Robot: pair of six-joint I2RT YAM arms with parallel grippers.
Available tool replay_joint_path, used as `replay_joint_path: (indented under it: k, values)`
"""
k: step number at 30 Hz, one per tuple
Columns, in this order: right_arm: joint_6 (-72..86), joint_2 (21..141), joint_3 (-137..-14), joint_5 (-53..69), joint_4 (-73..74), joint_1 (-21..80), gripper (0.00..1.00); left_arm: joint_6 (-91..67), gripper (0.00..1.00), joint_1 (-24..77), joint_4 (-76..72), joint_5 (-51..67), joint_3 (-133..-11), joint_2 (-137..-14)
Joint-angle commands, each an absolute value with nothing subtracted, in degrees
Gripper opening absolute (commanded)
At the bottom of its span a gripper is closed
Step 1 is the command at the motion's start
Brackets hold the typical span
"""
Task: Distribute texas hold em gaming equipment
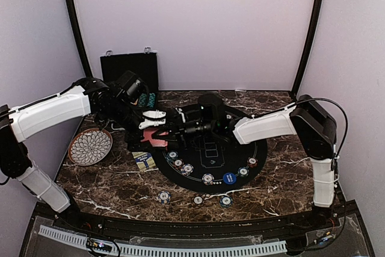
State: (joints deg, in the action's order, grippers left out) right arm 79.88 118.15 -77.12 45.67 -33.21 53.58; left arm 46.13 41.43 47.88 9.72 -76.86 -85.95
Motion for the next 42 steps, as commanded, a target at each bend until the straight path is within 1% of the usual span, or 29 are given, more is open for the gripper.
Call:
replay_joint_path:
  k: [1, 7, 9, 11, 12, 15, 17, 18, 20, 22, 26, 30, 33, 42]
  values:
    - [80.3, 118.6, -77.1, 47.3, -38.1, 54.1, 0.08, 47.1, 0.94, 41.8, 46.3, 8.7, -76.3, -86.3]
    - [80.3, 118.9, -77.1, 47.5, -38.1, 54.2, 0.08, 47.6, 0.92, 41.8, 46.2, 10.3, -76.9, -87.1]
    - [80.3, 118.9, -77.0, 47.5, -38.1, 54.2, 0.08, 48.2, 0.89, 41.7, 46.3, 10.7, -77.0, -87.0]
    - [80.3, 118.9, -76.8, 47.5, -38.0, 54.2, 0.08, 48.8, 0.82, 41.8, 47.1, 10.9, -77.0, -86.9]
    - [80.3, 118.8, -76.7, 47.6, -37.9, 54.2, 0.08, 49.0, 0.80, 41.8, 47.4, 11.0, -76.9, -86.7]
    - [80.1, 119.0, -76.7, 47.5, -37.6, 54.1, 0.09, 49.9, 0.70, 41.8, 48.0, 10.8, -76.5, -86.4]
    - [80.2, 119.3, -76.8, 47.5, -37.6, 54.1, 0.10, 50.2, 0.65, 41.8, 48.3, 10.6, -76.5, -86.2]
    - [80.2, 119.4, -77.0, 47.6, -37.6, 54.2, 0.11, 50.2, 0.64, 41.8, 48.4, 10.6, -76.5, -86.1]
    - [80.1, 119.6, -77.2, 47.6, -37.5, 54.2, 0.16, 50.0, 0.62, 41.8, 48.9, 10.7, -76.6, -86.1]
    - [80.0, 119.6, -77.2, 47.2, -37.2, 54.1, 0.22, 49.7, 0.61, 41.8, 49.1, 10.7, -76.6, -86.0]
    - [78.3, 119.2, -77.2, 45.7, -34.4, 53.8, 0.42, 49.4, 0.59, 41.8, 49.4, 10.6, -76.5, -86.0]
    - [74.6, 118.3, -78.8, 43.7, -27.7, 53.5, 0.51, 48.8, 0.56, 41.8, 49.6, 10.3, -76.7, -86.4]
    - [72.4, 118.0, -80.1, 42.8, -24.1, 53.5, 0.54, 48.2, 0.55, 41.7, 49.7, 10.3, -76.9, -86.4]
    - [71.5, 119.8, -83.1, 43.0, -21.5, 53.7, 0.55, 46.8, 0.55, 41.8, 49.7, 9.7, -77.6, -87.0]
